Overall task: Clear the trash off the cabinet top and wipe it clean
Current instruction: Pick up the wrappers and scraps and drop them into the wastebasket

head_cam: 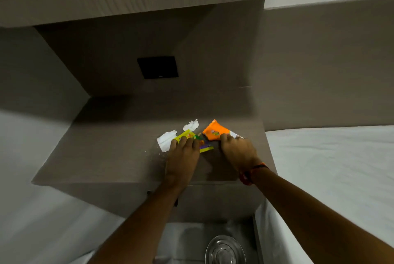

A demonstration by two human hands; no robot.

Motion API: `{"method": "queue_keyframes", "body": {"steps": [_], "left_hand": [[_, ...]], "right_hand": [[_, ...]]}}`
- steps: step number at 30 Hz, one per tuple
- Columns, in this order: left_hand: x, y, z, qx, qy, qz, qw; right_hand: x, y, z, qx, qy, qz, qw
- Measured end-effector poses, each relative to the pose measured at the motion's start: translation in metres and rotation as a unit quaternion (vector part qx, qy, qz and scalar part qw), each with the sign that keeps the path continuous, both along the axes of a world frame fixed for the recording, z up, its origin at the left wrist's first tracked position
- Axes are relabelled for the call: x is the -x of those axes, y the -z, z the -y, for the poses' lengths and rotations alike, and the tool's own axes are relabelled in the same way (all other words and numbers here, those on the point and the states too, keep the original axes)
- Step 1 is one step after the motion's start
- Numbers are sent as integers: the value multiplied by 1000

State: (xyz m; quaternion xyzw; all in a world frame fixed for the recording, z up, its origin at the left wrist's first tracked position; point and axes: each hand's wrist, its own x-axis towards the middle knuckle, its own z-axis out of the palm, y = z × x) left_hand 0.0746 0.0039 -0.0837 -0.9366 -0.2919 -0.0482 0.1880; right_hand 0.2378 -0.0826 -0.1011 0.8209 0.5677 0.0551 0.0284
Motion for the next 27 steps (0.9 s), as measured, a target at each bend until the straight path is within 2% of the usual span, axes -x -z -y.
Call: {"method": "queue_keyframes", "body": {"steps": [2, 4, 6, 9, 12, 15, 16, 18, 21, 23, 25, 27], "left_hand": [[3, -5, 3, -11, 8, 65, 998], [8, -6, 13, 9, 15, 113, 993], [14, -2, 28, 59, 19, 154, 986], [25, 17, 54, 150, 42, 216, 964], [36, 52, 86, 268, 74, 249, 928], [51, 93, 117, 407, 86, 264, 870], [56, 109, 125, 419, 92, 256, 866], [69, 150, 140, 412, 111, 214, 878], [89, 216, 167, 397, 131, 85, 904], [103, 263, 179, 462, 84, 63, 881], [110, 308, 181, 528, 10, 97, 844], [114, 358, 182, 586, -80, 86, 802]], "right_hand": [[-2, -6, 7, -85, 75, -76, 991], [8, -14, 19, -180, 154, -146, 961], [33, -17, 32, -243, 168, -206, 933], [74, -13, 55, -253, 160, -319, 899], [111, 5, 84, -291, 171, -413, 846], [147, 41, 124, -327, 162, -430, 826], [157, 60, 139, -323, 174, -433, 823], [171, 104, 169, -277, 219, -437, 827], [179, 180, 200, -194, 322, -457, 806], [179, 237, 209, -146, 370, -468, 789], [177, 292, 213, -94, 408, -474, 775], [175, 349, 214, -54, 450, -484, 749]]}}
